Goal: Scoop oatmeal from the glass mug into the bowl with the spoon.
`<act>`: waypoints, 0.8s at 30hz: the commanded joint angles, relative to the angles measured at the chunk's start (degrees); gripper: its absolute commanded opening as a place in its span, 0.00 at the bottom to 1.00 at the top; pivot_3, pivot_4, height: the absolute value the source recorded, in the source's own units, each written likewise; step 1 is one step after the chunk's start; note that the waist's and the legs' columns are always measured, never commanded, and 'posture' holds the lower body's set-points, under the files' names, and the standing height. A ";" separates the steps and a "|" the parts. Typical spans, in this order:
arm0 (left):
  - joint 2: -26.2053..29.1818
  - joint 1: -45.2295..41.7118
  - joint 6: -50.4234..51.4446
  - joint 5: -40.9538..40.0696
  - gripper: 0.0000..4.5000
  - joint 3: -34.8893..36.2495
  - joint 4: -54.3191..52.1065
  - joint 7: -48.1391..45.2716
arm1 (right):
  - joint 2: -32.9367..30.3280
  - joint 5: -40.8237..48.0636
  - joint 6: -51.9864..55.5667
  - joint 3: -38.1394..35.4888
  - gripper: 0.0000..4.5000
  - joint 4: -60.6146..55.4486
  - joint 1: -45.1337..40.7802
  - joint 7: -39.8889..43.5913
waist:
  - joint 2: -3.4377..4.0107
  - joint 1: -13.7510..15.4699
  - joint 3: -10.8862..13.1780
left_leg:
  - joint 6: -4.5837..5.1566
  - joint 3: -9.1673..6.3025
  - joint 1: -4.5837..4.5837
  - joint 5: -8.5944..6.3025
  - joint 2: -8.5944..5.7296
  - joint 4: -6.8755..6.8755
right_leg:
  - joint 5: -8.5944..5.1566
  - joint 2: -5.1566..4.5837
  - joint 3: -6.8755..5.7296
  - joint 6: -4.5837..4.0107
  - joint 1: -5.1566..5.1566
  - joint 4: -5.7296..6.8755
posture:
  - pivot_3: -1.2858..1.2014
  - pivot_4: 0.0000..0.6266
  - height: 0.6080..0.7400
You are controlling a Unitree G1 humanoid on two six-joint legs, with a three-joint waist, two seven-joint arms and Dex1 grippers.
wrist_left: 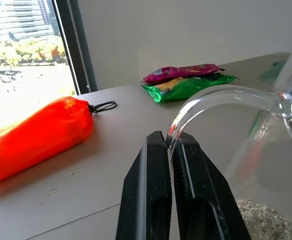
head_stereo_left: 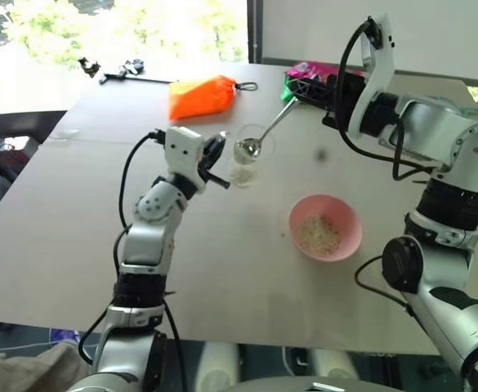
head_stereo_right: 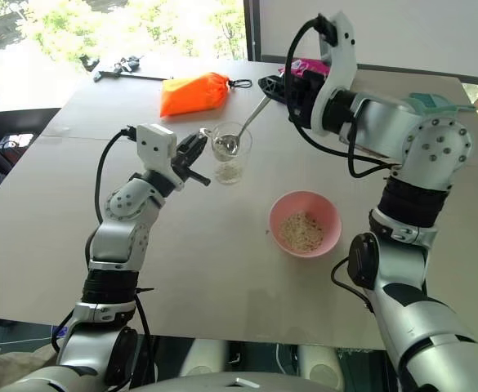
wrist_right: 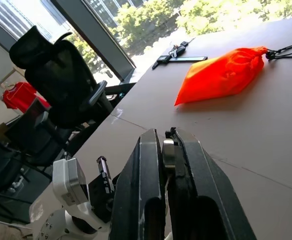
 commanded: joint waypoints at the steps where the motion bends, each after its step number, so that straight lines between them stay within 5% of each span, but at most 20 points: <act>1: -0.34 -0.35 -0.49 -0.38 0.01 -0.24 -2.29 0.18 | 0.29 5.80 0.19 -2.91 0.00 0.75 -2.28 -4.41 | 0.00 0.01 0.00 | 0.00 0.01 0.00 0.00 0.00 0.00 | 0.00 0.00 0.00 0.00 0.00 0.00 | 0.52 0.24 1.00; 10: -0.98 0.53 -0.72 0.05 0.01 -1.18 -2.56 -0.10 | -3.85 19.40 -2.83 -4.84 0.00 5.89 -0.83 -17.33 | 0.01 -0.01 0.00 | 0.00 -0.01 -0.04 0.00 0.00 0.00 | 0.00 -0.01 0.00 0.00 -0.01 -0.01 | 0.52 0.24 1.00; 24: -1.46 -1.53 -1.75 0.24 0.01 -3.00 -0.92 -1.58 | -15.89 43.47 -15.52 3.04 0.00 3.27 7.35 -29.59 | 0.01 0.06 0.01 | 0.03 -0.04 -0.10 -0.02 0.02 0.00 | 0.00 -0.01 0.00 0.00 -0.03 -0.05 | 0.52 0.24 1.00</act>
